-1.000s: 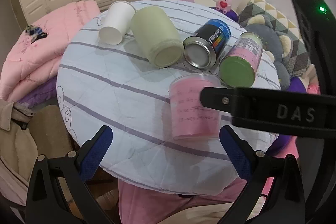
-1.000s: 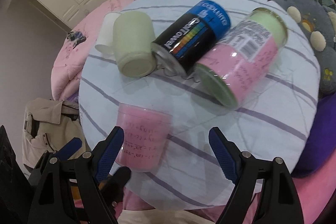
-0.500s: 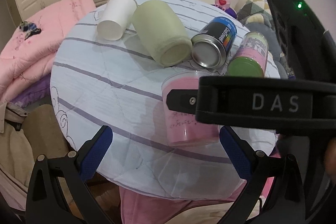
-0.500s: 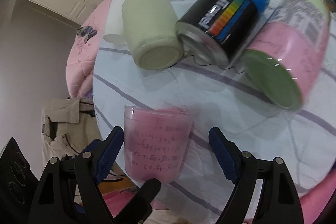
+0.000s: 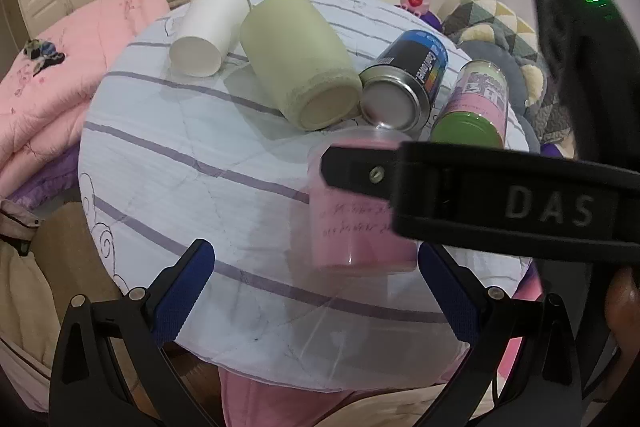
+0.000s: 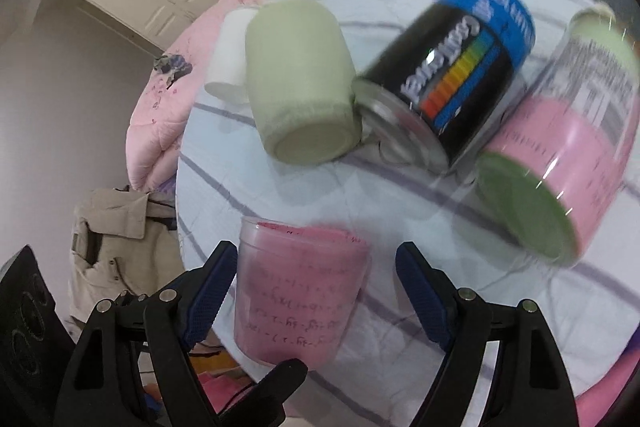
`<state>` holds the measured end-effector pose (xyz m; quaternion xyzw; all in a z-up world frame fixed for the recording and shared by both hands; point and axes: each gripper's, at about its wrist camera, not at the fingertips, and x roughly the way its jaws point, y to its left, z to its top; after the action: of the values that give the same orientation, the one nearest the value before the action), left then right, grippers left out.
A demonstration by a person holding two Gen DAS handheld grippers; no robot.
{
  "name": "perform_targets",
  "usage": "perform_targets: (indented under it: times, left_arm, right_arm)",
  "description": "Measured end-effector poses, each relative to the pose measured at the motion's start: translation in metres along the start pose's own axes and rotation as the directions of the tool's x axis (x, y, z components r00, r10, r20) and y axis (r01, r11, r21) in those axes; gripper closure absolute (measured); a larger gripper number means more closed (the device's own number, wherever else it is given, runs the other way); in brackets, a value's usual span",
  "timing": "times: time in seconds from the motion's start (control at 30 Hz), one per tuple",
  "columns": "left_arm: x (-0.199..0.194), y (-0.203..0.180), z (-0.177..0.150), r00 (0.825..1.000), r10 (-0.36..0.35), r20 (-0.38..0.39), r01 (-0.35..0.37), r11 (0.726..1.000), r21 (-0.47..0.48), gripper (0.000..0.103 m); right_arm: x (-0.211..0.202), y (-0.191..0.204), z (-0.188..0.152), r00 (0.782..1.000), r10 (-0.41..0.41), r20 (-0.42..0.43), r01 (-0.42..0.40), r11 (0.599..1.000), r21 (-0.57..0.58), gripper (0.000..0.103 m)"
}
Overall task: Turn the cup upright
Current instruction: 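Close the right tool around the pink cup's body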
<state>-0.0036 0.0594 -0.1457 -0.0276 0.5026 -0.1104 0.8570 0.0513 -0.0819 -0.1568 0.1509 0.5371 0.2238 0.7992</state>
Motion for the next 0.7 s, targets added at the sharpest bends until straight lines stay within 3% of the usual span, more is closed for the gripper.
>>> perform_targets:
  times: [0.07, 0.23, 0.37, 0.43, 0.5, 0.7]
  left_arm:
    - [0.001, -0.001, 0.0, 1.0, 0.003, -0.003, -0.003, 1.0, 0.007, 0.0]
    - [0.001, -0.001, 0.0, 1.0, 0.025, -0.005, -0.024, 1.0, 0.014, 0.0]
    - [-0.001, 0.008, 0.0, 1.0, 0.009, -0.003, -0.009, 1.0, -0.012, 0.0]
    - [-0.001, 0.012, 0.0, 1.0, 0.002, -0.007, -0.002, 1.0, -0.027, 0.0]
    - [-0.001, 0.013, 0.001, 1.0, 0.0, -0.008, 0.0, 1.0, -0.026, 0.0]
    - [0.001, 0.011, 0.003, 1.0, -0.009, -0.01, 0.009, 1.0, -0.019, 0.0]
  right_arm:
    - [-0.005, 0.0, 0.001, 1.0, -0.011, 0.02, 0.011, 1.0, -0.018, 0.025]
    - [0.011, -0.012, 0.004, 0.994, 0.082, -0.072, -0.077, 0.994, 0.075, 0.024]
    - [0.023, -0.007, 0.004, 0.991, 0.091, -0.094, -0.084, 0.993, 0.078, 0.024]
    - [0.025, -0.006, 0.006, 0.992, 0.099, -0.084, -0.093, 0.993, 0.075, 0.025]
    - [0.028, -0.004, 0.006, 0.989, 0.12, -0.085, -0.114, 0.991, 0.067, 0.032]
    - [0.014, 0.005, 0.005, 0.998, 0.065, -0.024, -0.066, 0.998, -0.014, 0.033]
